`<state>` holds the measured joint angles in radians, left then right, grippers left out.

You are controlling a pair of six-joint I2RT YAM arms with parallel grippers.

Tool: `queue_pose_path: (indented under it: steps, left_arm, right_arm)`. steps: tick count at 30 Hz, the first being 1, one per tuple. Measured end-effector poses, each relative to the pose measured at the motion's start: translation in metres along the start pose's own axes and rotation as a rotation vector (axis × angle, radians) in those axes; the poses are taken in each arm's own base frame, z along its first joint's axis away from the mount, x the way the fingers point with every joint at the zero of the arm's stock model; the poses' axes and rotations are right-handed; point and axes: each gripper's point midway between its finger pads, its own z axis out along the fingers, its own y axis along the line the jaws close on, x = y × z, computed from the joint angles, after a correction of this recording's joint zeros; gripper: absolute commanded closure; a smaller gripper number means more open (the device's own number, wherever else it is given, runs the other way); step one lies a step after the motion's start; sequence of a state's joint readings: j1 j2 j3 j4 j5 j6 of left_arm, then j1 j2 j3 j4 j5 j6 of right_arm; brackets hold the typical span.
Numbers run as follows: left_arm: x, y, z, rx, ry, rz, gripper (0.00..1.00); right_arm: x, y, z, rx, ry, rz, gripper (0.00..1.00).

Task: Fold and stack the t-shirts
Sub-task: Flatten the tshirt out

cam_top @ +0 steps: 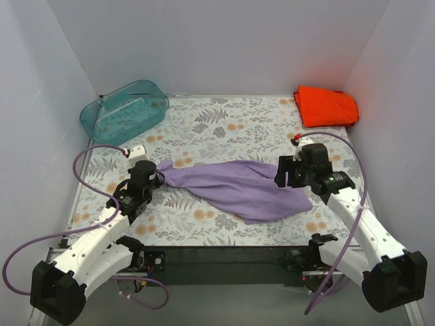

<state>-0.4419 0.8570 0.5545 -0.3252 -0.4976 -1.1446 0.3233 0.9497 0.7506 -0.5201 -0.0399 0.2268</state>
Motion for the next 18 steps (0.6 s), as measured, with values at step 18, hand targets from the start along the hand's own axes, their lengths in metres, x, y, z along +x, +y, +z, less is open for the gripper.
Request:
queue_pose_path:
  steps: [18]
  left_arm:
    - [-0.002, -0.001, 0.001, 0.018, -0.027, 0.004, 0.93]
  right_arm:
    - [0.003, -0.019, 0.101, 0.036, 0.204, -0.139, 0.37]
